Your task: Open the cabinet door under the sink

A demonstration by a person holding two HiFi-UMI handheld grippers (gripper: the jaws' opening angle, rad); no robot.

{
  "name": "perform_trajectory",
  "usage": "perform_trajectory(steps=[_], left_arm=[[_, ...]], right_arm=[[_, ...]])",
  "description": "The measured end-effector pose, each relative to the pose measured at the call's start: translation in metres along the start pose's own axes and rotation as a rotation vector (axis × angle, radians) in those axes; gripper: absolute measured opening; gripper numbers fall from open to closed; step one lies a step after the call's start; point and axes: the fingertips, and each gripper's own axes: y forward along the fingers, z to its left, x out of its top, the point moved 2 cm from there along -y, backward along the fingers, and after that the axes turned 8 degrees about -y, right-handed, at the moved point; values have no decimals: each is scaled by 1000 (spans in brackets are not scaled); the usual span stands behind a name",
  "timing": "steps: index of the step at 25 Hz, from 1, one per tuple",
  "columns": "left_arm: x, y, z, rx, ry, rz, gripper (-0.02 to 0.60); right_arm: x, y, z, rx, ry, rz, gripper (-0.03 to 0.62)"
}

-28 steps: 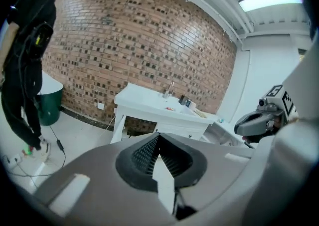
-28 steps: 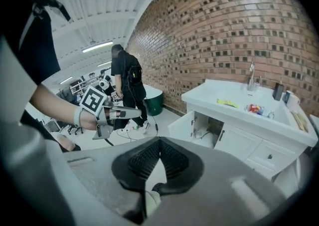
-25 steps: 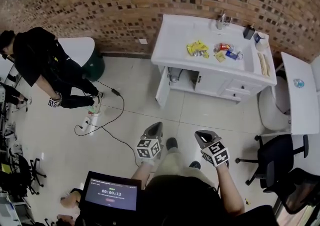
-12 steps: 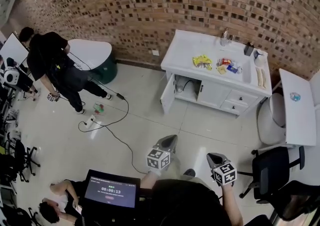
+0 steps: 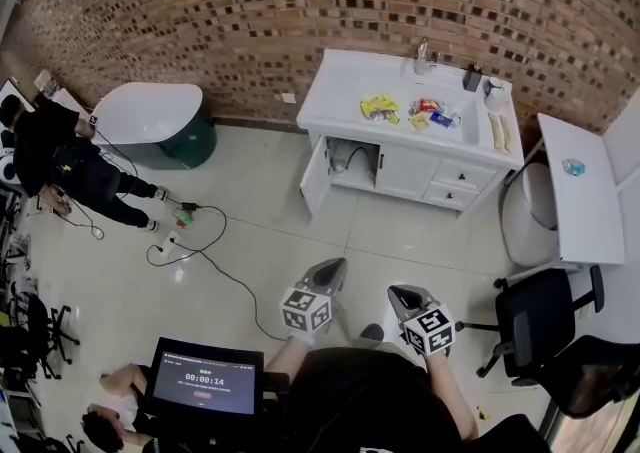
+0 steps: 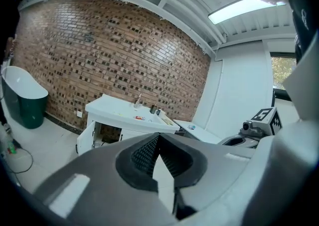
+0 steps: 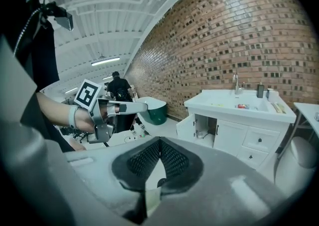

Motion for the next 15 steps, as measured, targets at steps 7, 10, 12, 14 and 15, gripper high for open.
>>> perform_trajectory(steps=[7, 10, 12, 14, 15], left_arm=[[-4, 20, -20, -58, 38, 23, 15], [-2, 23, -23, -73, 41, 25, 15], [2, 24, -24, -78, 44, 19, 15], [4, 25, -24, -79, 51, 12, 15], [4, 25, -25, -78, 52, 11, 15]], right_arm=[[-3, -8, -14, -41, 10, -18, -9], [-1, -14, -21, -72, 20, -26, -9], [0, -18, -25, -84, 16, -27, -9], [1, -22, -27, -90, 3, -29, -9], [1, -24, -27, -94, -2, -32, -9]])
